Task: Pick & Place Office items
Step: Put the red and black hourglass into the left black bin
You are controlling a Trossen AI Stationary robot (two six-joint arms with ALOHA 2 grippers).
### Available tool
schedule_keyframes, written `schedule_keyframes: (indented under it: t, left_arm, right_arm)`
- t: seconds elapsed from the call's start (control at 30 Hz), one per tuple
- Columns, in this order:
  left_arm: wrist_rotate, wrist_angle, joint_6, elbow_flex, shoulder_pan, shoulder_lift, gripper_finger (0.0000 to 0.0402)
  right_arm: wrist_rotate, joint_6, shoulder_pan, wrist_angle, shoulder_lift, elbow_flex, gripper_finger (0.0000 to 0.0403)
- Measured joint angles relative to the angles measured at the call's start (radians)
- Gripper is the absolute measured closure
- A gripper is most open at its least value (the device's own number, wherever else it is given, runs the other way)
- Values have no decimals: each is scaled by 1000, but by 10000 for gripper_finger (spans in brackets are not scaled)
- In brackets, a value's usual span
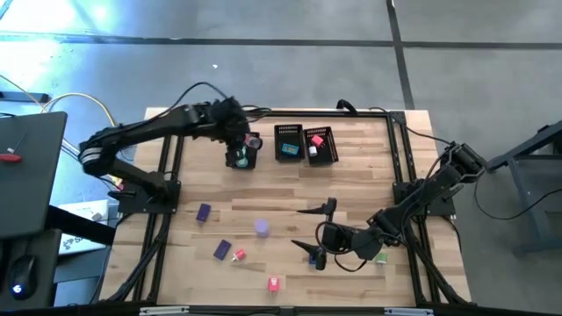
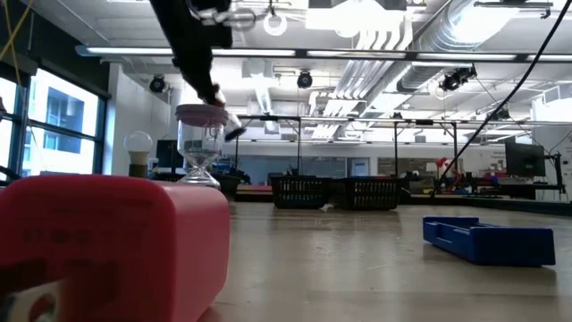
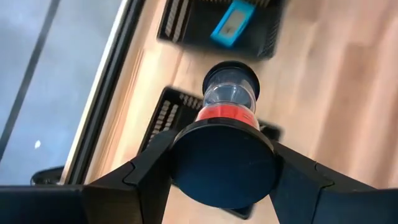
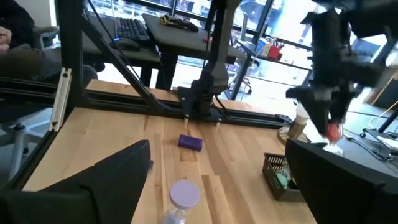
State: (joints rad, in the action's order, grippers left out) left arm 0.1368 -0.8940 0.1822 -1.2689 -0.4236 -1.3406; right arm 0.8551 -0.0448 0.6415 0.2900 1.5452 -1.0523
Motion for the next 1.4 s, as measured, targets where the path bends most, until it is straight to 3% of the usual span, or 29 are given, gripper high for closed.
schedule_keyframes:
  t: [0.4, 1.4]
  left_arm:
    - [91, -13, 30, -53, -50, -213, 186]
    - [68, -73, -17, -53, -43, -291, 186]
  right_arm:
    - [-28, 3, 0, -77, 0, 0, 39]
    - [-97, 31, -3, -99, 0, 0, 39]
